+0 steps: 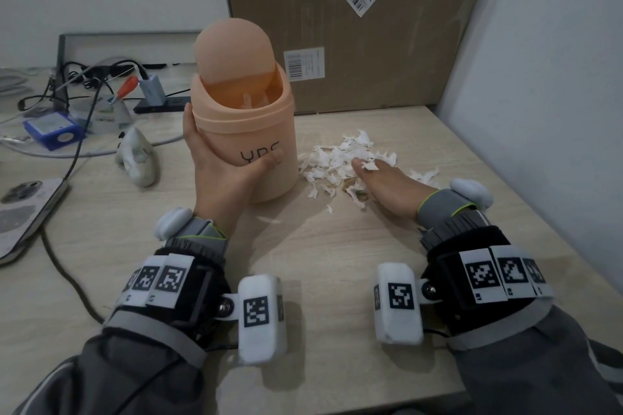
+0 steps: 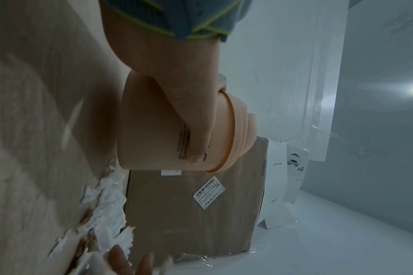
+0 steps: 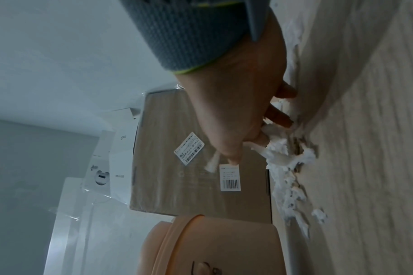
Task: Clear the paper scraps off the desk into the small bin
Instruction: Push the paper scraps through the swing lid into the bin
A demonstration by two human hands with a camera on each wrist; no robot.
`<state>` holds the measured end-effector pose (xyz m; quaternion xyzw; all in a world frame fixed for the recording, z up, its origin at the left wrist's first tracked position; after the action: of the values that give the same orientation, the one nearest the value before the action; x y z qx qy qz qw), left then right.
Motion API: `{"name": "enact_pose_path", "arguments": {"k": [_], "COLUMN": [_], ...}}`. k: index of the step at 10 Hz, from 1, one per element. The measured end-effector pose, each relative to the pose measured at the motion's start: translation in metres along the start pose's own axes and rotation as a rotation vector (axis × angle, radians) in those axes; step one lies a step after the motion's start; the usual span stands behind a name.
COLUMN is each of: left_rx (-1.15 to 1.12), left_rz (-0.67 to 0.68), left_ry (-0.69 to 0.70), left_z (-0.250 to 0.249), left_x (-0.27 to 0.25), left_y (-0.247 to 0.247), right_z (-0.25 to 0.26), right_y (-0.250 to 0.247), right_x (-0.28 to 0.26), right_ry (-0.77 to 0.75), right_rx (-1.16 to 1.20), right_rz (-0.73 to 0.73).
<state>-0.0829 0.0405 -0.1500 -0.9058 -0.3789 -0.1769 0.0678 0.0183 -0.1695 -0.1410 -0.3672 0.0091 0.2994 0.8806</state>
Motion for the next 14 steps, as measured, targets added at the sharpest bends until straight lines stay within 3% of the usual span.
{"name": "enact_pose_path", "arguments": {"k": [2,3,7,8,10,12,14], "left_rx": [0.021,0.016,0.02,0.024,0.046,0.046,0.046], "left_rz": [0.006,0.025,0.019,0.017,0.029,0.042,0.046], "left_ry": [0.03,0.022,0.02,0.02,0.027,0.031,0.028], "left_z": [0.002,0.001,0.001,0.001,0.003,0.002,0.001], "left_x": [0.001,0.0,0.0,0.001,0.0,0.001,0.0], "left_y": [-0.001,-0.001,-0.001,-0.001,0.0,0.0,0.0], "right_z": [-0.01,-0.013,-0.012,-0.013,-0.012,-0.018,-0.026], "right_y": [-0.013,-0.014,-0.015,-0.017,-0.023,-0.021,-0.016], "right_x": [0.009,0.01,0.011,0.014,0.012,0.018,0.025], "right_ry": [-0.101,-0.147,-0.184,-0.21,-0.319,-0.188,-0.033], "right_rx": [-0.282,-0.292,-0.449,-0.395,-0.046,0.367,0.418], "right_rz": [-0.135,-0.219,-0.272,-0.348,-0.546,-0.472,-0.468]}}
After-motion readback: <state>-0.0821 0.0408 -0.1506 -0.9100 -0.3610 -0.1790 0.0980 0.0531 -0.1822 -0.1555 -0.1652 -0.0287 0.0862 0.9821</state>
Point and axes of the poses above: each hand's wrist, its own x-axis towards the middle knuckle, its own y-axis out of the palm, z = x × y, the point moved 2 cm from there along x, towards the middle knuckle, and after that the axes turned 1 degree about z, right-handed, at the moved point
